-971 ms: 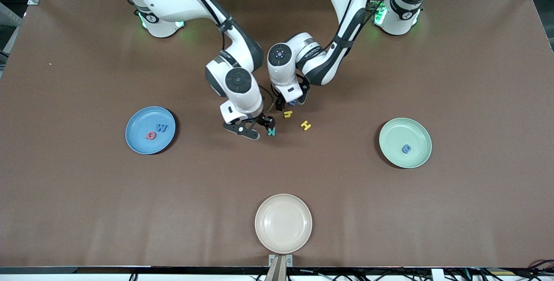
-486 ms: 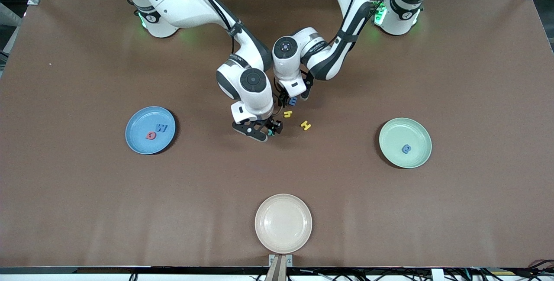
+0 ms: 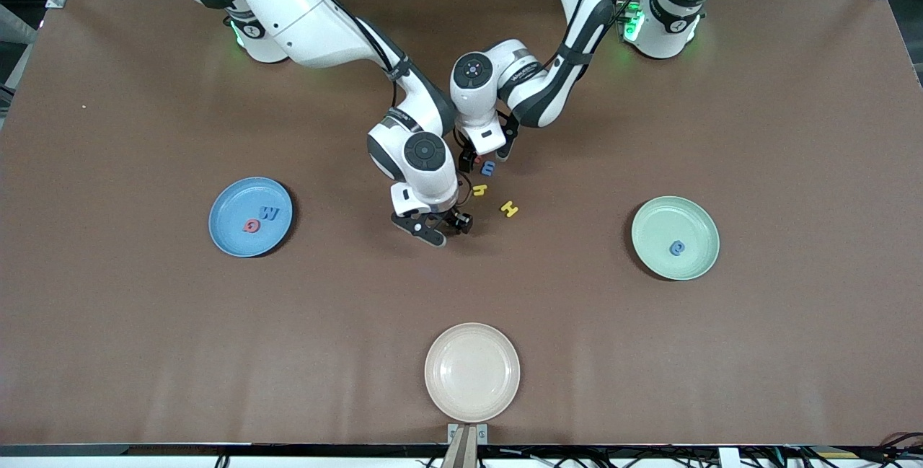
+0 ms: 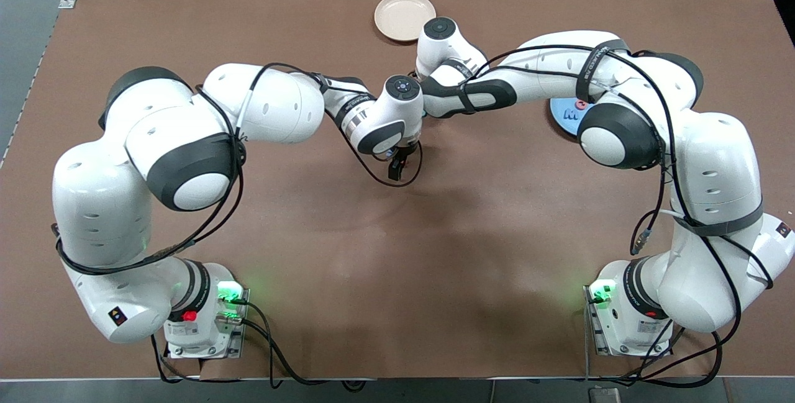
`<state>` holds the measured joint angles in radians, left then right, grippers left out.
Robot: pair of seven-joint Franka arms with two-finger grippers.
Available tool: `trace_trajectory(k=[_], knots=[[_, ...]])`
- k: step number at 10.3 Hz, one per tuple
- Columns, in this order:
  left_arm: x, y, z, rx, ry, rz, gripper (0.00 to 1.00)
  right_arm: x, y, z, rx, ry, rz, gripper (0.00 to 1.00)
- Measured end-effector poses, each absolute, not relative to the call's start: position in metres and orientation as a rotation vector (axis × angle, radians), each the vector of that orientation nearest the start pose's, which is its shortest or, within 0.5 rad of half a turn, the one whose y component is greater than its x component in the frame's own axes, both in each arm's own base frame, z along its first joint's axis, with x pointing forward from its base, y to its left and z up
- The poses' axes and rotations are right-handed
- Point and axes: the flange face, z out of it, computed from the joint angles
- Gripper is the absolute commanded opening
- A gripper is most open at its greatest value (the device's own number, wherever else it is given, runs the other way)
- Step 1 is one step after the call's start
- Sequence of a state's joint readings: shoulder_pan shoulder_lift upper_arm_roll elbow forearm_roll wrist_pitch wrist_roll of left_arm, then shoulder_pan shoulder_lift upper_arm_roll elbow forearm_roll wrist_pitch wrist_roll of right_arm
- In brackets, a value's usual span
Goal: Sort uppercase to blue plate, lowercase to green plate
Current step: 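Grasp the teal R with the right gripper while the left gripper lowers, then grasp the pink w with the left gripper while the right gripper lifts R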
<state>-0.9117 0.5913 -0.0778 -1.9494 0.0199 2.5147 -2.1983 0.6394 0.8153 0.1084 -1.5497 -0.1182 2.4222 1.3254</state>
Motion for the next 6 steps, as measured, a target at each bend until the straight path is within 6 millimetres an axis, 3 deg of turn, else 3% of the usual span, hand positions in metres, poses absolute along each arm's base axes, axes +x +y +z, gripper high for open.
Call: trace_trajectory(k=[6], knots=[[0.3436, -0.5054, 0.1658, -2.547, -1.776, 0.04, 1.0, 0.5282, 0.4781, 0.1784, -2.958, 0.821, -0.042, 0.43]])
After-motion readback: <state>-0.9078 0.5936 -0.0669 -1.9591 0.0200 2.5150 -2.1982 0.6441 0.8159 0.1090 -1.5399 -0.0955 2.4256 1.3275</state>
